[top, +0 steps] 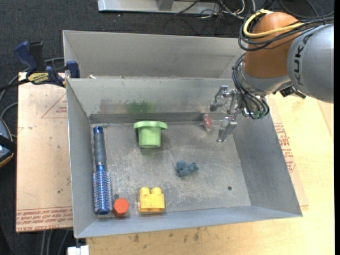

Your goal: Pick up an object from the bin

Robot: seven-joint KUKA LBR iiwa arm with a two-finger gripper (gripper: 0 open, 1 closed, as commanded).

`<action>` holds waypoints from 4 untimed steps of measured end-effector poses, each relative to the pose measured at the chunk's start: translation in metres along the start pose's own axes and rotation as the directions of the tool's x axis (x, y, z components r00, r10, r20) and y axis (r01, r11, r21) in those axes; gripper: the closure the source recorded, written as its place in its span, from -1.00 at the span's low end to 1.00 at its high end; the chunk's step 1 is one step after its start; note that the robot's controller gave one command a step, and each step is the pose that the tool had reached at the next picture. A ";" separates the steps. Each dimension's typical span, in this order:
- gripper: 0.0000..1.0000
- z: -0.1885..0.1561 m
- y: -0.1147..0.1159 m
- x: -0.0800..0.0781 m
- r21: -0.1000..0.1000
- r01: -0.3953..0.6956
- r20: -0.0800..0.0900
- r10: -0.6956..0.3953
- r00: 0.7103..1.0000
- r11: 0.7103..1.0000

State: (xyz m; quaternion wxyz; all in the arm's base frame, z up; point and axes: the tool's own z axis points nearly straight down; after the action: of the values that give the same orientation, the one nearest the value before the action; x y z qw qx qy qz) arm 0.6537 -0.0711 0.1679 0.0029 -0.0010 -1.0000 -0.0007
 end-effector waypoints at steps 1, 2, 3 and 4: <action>-1.00 0.095 0.075 0.019 0.003 0.067 0.012 -0.068 0.998 0.998; -1.00 0.090 0.065 0.094 0.006 0.267 0.022 -0.267 0.964 0.964; 1.00 0.090 0.064 0.095 0.004 0.268 0.009 -0.268 0.963 0.963; 1.00 0.062 0.130 0.111 0.003 0.520 0.009 -0.520 0.854 0.854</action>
Offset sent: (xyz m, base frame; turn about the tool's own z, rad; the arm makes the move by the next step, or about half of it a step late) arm -0.0221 0.0731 -0.0979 -0.0616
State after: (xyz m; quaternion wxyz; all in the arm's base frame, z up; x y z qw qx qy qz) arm 0.5429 0.0595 0.1070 -0.0023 0.2691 -0.9631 -0.0015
